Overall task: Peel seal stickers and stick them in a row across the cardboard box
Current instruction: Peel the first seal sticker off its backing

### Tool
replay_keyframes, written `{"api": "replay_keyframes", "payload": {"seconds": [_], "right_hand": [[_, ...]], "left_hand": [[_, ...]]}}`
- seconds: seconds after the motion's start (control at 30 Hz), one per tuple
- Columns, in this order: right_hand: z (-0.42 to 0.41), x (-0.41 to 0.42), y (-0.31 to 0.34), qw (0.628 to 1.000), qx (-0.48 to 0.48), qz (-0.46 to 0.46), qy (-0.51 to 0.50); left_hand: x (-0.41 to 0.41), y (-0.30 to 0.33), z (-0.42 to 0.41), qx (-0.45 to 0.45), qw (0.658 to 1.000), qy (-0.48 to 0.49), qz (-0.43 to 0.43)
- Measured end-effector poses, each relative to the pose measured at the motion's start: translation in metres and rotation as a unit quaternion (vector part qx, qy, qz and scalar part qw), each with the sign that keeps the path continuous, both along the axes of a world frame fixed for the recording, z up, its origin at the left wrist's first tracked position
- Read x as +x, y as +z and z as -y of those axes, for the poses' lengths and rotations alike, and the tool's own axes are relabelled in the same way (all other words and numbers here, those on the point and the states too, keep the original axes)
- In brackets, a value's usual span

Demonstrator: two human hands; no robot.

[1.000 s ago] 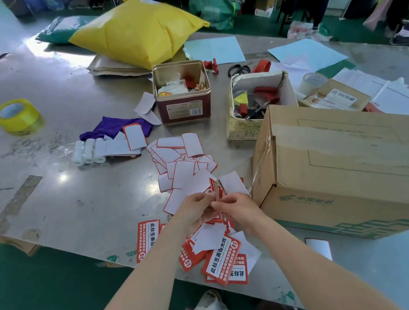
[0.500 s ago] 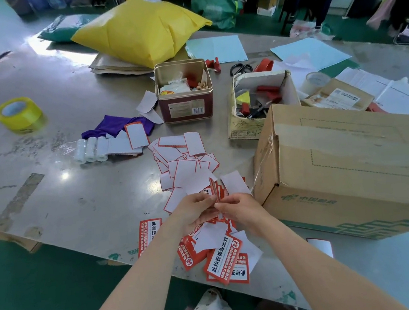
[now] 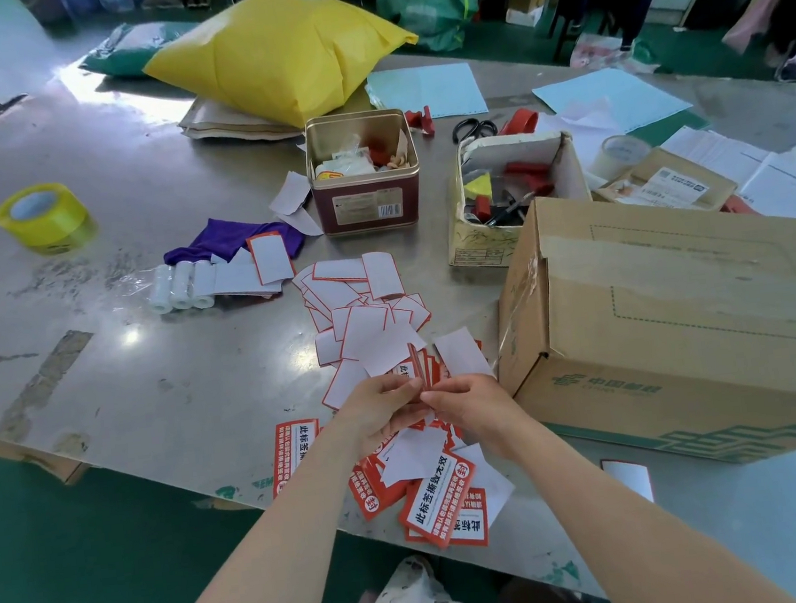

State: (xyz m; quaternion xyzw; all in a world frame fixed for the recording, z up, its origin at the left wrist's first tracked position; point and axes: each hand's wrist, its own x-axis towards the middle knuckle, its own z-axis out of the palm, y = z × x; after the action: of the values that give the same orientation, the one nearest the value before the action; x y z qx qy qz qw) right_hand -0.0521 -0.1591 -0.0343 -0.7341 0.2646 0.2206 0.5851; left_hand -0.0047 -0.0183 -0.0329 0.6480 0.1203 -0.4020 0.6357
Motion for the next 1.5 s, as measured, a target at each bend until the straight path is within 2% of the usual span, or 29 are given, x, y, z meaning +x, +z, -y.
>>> {"api": "replay_keyframes", "payload": {"seconds": [0.5,1.07,1.27,1.4,1.5], "right_hand": [[0.001,0.000,-0.005,1.000,0.021,-0.004,-0.016],[0.007,-0.003,-0.008,0.993,0.106,-0.012,-0.047],[0.001,-0.004,0.004,0.999,-0.005,0.009,-0.054],[-0.003,-0.007,0.002,0.992,-0.117,0.043,-0.020],[-0.007,-0.008,0.003,0.984,-0.141,0.091,-0.051]], "left_hand": [[-0.001,0.001,-0.001,-0.018,1.000,0.009,-0.014],[-0.002,0.003,-0.002,-0.049,0.998,0.026,-0.038],[0.000,0.005,-0.002,0.025,1.000,0.015,-0.003],[0.005,0.001,-0.007,0.169,0.984,0.024,0.058],[0.003,0.001,-0.011,0.260,0.958,0.013,0.123]]}}
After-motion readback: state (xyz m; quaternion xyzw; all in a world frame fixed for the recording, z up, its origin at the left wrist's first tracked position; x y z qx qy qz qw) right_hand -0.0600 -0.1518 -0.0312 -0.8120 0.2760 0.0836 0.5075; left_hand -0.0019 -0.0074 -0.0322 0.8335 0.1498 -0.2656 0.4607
